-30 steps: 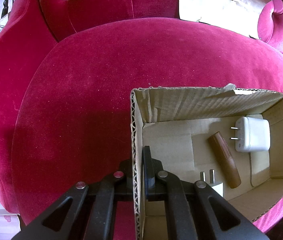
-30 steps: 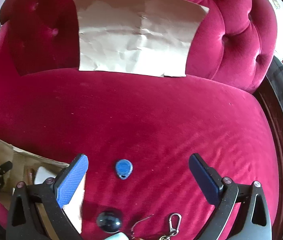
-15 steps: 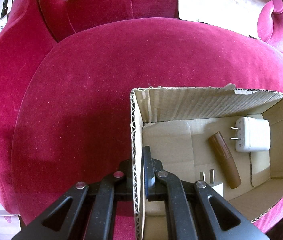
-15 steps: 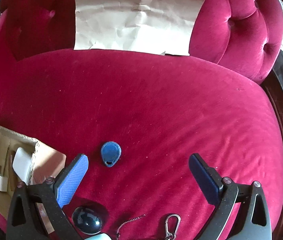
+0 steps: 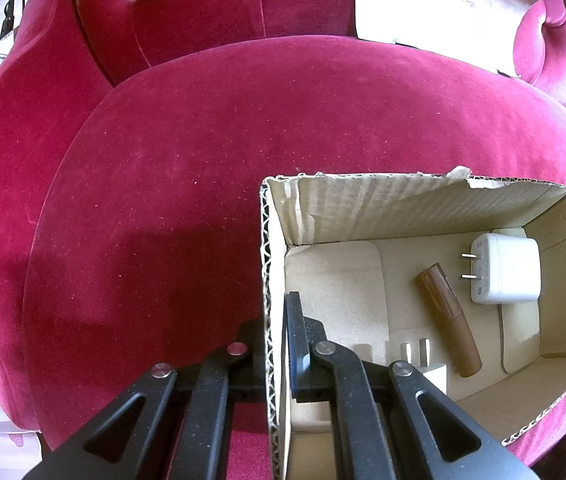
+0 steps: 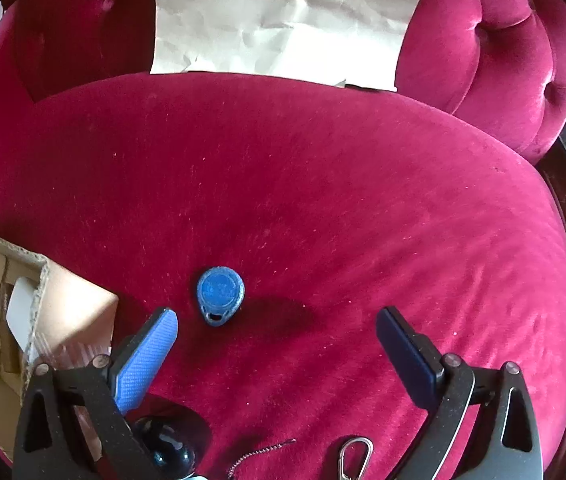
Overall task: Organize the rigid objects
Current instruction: 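Close the right gripper on the blue key fob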
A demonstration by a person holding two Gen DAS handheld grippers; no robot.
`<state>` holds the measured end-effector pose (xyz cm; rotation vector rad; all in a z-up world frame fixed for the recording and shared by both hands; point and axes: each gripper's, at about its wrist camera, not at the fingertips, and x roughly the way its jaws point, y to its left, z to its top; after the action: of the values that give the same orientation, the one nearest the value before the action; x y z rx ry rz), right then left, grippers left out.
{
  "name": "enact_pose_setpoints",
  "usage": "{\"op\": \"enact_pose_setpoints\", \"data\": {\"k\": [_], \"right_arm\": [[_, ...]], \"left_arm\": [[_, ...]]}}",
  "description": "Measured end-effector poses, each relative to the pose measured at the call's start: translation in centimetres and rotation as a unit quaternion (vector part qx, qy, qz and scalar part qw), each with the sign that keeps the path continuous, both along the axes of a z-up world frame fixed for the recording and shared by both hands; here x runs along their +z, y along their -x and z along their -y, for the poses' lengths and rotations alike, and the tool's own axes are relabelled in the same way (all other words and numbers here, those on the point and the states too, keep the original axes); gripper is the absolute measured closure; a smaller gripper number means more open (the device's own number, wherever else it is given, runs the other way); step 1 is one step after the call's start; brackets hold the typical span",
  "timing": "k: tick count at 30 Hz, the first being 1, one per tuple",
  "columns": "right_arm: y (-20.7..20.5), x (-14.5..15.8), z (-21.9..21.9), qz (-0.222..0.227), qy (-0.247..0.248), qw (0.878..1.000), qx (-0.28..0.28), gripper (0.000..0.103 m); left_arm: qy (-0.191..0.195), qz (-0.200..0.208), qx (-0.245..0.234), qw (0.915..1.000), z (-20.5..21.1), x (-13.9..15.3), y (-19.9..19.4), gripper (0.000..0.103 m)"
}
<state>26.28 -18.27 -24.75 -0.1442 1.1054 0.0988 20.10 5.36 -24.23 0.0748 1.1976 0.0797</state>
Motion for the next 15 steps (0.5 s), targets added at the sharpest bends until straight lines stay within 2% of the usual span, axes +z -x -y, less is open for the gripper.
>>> {"op": "enact_pose_setpoints", "data": {"k": [12,13,15], "right_arm": [[-0.8,-0.85,-0.8,0.001,-0.004,1.0,0.015,0.029],[-0.86,-0.88,-0.8,0.001,-0.009,1.0,0.016,0.033],[-0.87,-0.79,-0.96,0.006,-0.012,1.0,0.016,0.056]], "left_arm": [[0.001,0.0,0.0,1.0,0.02,0.01,-0.06,0.098],[0.001,0.0,0.0,1.0,0.05,0.0,-0.05,0.098],[0.001,0.0,0.0,1.0,0.05,0.01,-0.07,0.099]]}}
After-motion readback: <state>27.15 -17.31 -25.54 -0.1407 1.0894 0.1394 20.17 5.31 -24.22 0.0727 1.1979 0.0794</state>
